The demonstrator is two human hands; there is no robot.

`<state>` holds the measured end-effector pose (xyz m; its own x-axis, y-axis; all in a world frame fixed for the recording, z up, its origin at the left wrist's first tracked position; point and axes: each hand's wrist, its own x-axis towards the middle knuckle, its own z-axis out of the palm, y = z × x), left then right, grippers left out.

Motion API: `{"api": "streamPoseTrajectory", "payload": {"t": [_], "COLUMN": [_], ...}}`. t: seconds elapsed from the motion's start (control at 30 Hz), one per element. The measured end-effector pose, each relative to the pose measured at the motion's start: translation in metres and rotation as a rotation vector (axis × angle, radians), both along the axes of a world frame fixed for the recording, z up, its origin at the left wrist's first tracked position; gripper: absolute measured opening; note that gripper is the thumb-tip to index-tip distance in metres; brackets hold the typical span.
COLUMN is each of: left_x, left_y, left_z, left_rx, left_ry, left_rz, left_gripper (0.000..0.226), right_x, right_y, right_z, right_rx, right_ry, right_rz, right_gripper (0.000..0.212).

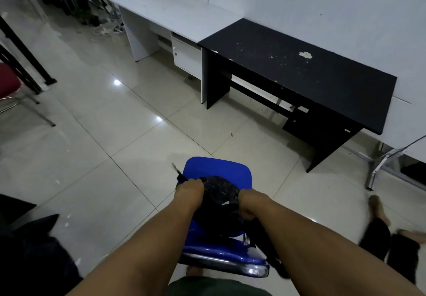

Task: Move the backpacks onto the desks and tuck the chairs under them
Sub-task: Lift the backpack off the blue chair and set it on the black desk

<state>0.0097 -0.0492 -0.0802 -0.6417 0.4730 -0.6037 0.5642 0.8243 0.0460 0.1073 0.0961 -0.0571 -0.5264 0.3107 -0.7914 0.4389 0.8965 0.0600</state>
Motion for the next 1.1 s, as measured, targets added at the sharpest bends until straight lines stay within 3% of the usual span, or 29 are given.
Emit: {"api": "streamPoseTrajectory", "payload": {"t": [0.13, 0.2, 0.27, 0.33, 0.43, 0.53, 0.73, 0.97, 1.1], "left_x": [-0.012, -0.018, -0.021, -0.021, -0.017, -0.020, -0.028, 0.008, 0.025], "left_y": [-0.003, -0.008, -0.011, -0.011, 0.002, 0.019, 0.060, 0.152, 0.201], "left_z": [-0.006, -0.009, -0.014, -0.017, -0.009, 0.001, 0.016, 0.035, 0.040], "left_rx": [0.051, 0.078, 0.151, 0.153, 0.070, 0.183, 0.431, 0.617, 0.648], "left_ry": [-0.272, -0.344, -0.382, -0.273, 0.110, 0.095, 0.014, 0.194, 0.266], "left_rz": [0.069, 0.048, 0.077, 0.037, -0.200, -0.292, -0.072, 0.133, 0.262], "left_gripper": [0.101, 0.094, 0.065, 0.044, 0.033, 0.023, 0.015, 0.017, 0.015], "right_x": [0.006, 0.010, 0.011, 0.010, 0.007, 0.009, 0.006, 0.002, 0.014], "right_y": [0.010, 0.015, 0.019, 0.021, 0.024, 0.036, 0.081, 0.131, 0.155], "right_z": [-0.005, -0.009, -0.012, -0.013, -0.015, -0.015, -0.015, -0.012, -0.007], "right_rx": [0.116, 0.134, 0.133, 0.121, 0.108, 0.126, 0.034, -0.165, -0.202], "right_ry": [0.181, 0.224, 0.234, 0.251, 0.275, 0.295, 0.418, 0.624, 0.773], "right_rz": [0.028, 0.013, -0.019, -0.065, -0.128, -0.211, -0.426, -0.559, -0.455], "right_gripper": [0.030, 0.024, 0.023, 0.021, 0.022, 0.029, 0.029, 0.067, 0.085]}}
